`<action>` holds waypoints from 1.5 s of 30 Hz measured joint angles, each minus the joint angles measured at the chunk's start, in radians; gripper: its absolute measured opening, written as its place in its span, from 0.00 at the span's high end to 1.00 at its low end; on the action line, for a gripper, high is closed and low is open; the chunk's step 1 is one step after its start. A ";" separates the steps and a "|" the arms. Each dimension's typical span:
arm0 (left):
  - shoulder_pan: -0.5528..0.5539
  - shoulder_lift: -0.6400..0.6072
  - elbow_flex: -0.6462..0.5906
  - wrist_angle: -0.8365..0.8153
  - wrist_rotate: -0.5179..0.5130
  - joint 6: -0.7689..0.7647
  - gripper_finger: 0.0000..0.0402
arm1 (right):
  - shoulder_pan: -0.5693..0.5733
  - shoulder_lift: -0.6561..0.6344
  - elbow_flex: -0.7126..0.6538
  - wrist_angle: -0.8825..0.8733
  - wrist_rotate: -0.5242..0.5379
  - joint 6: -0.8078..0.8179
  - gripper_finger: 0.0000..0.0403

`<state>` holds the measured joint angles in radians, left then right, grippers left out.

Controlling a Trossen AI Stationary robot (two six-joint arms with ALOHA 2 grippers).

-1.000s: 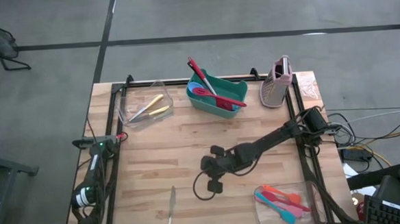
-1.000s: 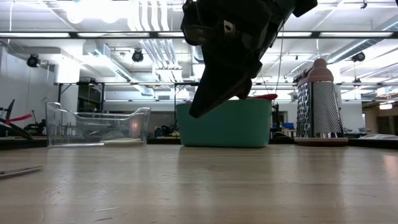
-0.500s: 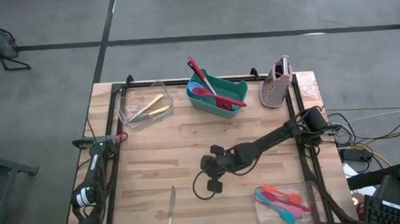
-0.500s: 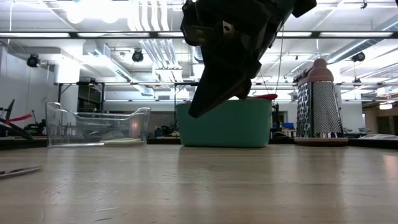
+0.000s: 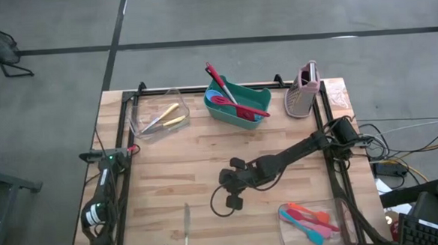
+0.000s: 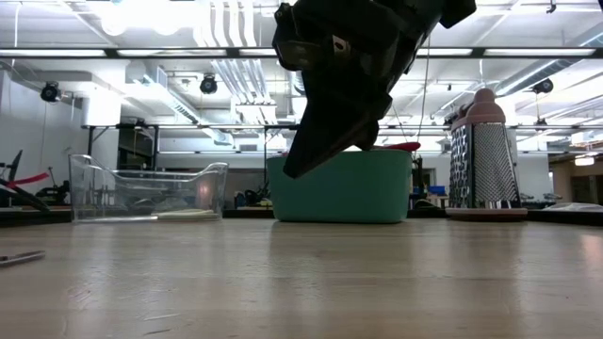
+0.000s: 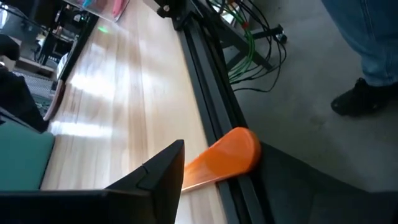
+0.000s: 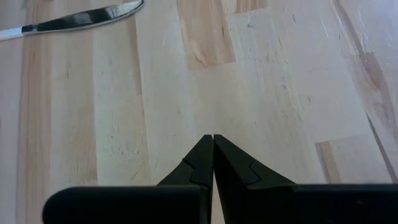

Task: Pick & Place Kitchen Items
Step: Put the orange table knife into the top transparent bin

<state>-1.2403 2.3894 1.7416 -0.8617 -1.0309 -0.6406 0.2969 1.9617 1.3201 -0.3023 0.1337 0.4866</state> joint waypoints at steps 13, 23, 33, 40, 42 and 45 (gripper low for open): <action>0.013 -0.002 -0.050 0.171 -0.001 0.071 0.83 | -0.003 0.000 0.000 0.002 -0.002 0.000 0.98; 0.018 -0.002 -0.022 0.209 -0.024 0.136 0.95 | -0.003 0.000 0.000 0.002 -0.003 0.000 0.98; 0.028 -0.061 -0.022 0.139 -0.020 0.200 0.95 | -0.002 0.000 0.000 0.001 -0.003 -0.019 0.98; 0.071 -0.188 -0.033 -0.115 -0.104 0.098 0.95 | 0.000 0.000 0.000 0.001 -0.003 -0.045 0.98; 0.095 -0.244 -0.046 -0.208 -0.137 0.063 0.95 | 0.000 0.000 0.000 0.001 -0.002 -0.049 0.98; 0.141 -0.336 -0.090 -0.306 -0.162 0.035 0.95 | 0.008 0.000 0.000 0.002 0.017 -0.067 0.98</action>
<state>-1.0991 2.0535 1.6513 -1.1677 -1.1927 -0.6055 0.3047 1.9617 1.3201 -0.3008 0.1510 0.4192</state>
